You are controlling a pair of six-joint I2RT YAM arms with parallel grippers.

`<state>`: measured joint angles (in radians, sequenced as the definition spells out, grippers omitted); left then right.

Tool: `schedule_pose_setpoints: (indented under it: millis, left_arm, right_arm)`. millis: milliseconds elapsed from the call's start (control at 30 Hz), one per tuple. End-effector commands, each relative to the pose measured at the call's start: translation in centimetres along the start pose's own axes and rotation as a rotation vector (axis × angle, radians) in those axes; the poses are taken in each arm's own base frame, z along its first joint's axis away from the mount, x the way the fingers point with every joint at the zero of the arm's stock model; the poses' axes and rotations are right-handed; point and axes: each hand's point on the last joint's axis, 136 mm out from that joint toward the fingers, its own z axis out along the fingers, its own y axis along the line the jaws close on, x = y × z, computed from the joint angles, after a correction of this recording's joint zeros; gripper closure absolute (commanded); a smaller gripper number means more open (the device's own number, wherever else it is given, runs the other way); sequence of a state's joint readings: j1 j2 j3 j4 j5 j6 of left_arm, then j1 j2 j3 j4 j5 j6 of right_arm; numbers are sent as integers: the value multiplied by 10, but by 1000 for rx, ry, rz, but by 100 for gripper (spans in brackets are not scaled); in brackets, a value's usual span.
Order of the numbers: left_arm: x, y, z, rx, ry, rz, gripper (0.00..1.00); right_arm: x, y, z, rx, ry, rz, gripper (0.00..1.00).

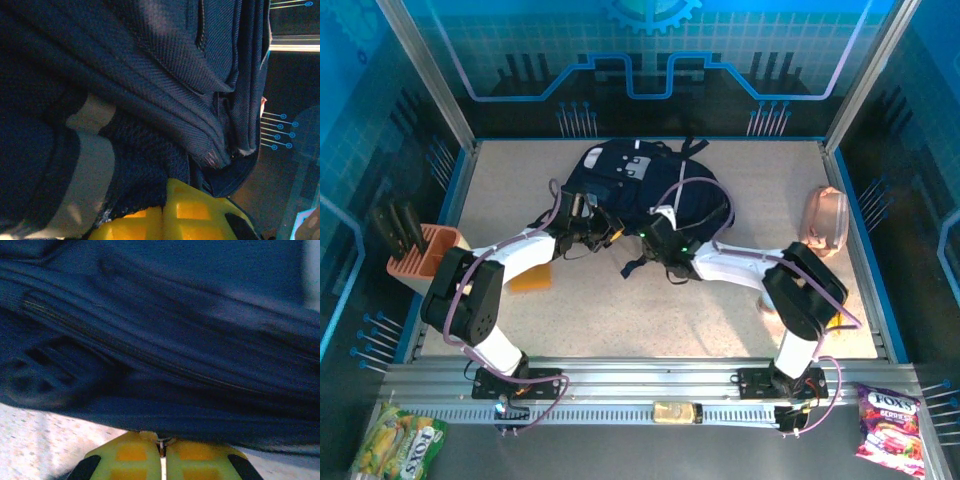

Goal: Pack books, pencil case, and school supplies into a backpack

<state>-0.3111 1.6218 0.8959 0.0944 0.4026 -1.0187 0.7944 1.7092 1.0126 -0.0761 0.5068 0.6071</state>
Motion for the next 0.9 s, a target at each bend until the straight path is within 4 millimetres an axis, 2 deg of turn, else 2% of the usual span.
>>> schedule_pose_setpoints:
  millis: [0, 133, 267, 333, 433, 500, 600, 733, 800, 867]
  left_arm:
    - [-7, -20, -12, 49, -11, 45, 100]
    - [-10, -15, -11, 32, -23, 41, 100]
    - [-15, -11, -8, 19, -26, 36, 100]
    - [-17, -11, -5, 13, -26, 38, 100]
    - [-24, -13, -1, 4, -29, 48, 100]
    - [-31, -14, 3, -7, -35, 59, 100]
    - [-48, -17, 10, -32, -55, 87, 97]
    - [-74, -10, 21, -93, -93, 114, 84]
    - [-86, -7, 21, -107, -128, 120, 72]
    - [-95, -3, 15, -123, -161, 112, 65]
  right_arm:
    - [-7, -55, -13, 134, -51, 21, 95]
    - [8, -91, -21, 164, -28, 55, 95]
    - [16, -119, -23, 178, -1, 114, 96]
    - [16, -127, -25, 180, 4, 135, 97]
    - [13, -125, -28, 154, 6, 113, 98]
    - [11, -118, -30, 112, 18, 103, 100]
    - [15, -93, -32, -5, 43, 72, 100]
    - [21, -43, -37, -182, 71, 25, 100]
    - [23, -17, -37, -264, 94, 20, 100]
    - [23, 11, -37, -352, 114, 26, 100]
